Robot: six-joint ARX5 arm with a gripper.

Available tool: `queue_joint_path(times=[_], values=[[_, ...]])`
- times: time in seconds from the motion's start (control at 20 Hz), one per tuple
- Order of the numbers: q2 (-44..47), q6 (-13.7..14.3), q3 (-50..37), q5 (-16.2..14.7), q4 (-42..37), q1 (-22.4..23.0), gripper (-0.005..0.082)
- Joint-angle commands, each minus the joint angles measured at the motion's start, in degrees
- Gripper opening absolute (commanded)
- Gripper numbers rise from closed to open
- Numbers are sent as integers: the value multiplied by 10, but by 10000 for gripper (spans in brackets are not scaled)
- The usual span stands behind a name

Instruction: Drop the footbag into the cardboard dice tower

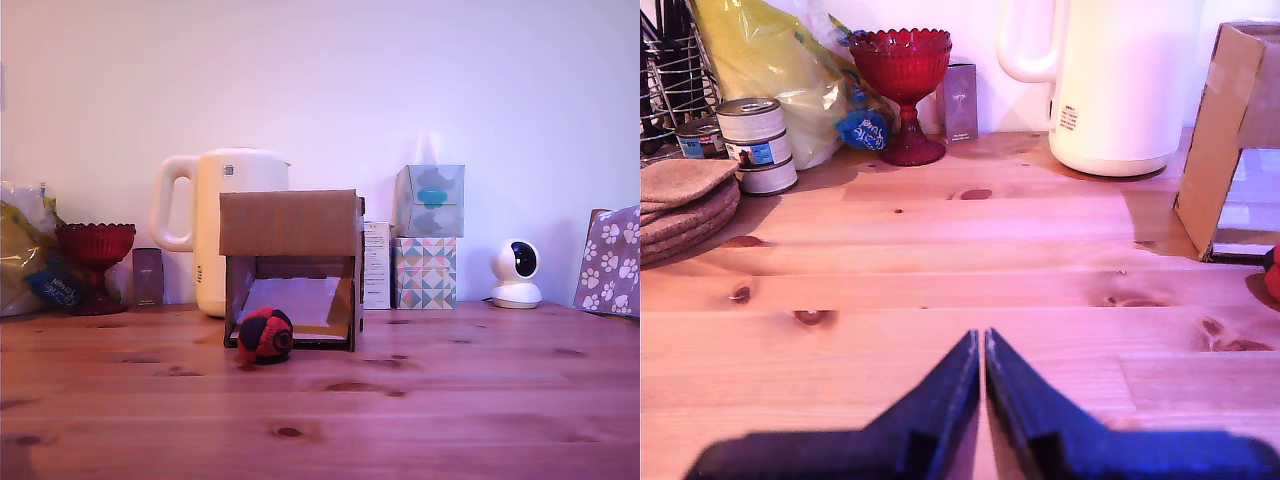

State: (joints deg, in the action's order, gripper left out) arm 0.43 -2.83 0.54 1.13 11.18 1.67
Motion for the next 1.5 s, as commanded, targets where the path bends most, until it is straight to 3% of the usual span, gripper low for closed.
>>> queue_joint_path(times=[0.0, 0.4, 0.45, 0.65, 0.85, 1.2, 1.45], values=[[-3, 2, -8, -4, 8, -2, -22], [-3, -3, -7, -13, -5, -2, -22], [-3, -5, -3, -26, -13, -2, -22], [-3, -58, 28, -89, -25, -1, -22], [23, -64, 73, -146, -26, 11, -22], [189, -66, 99, -190, -115, 99, -22], [340, -61, 99, -188, -221, 181, -22]])
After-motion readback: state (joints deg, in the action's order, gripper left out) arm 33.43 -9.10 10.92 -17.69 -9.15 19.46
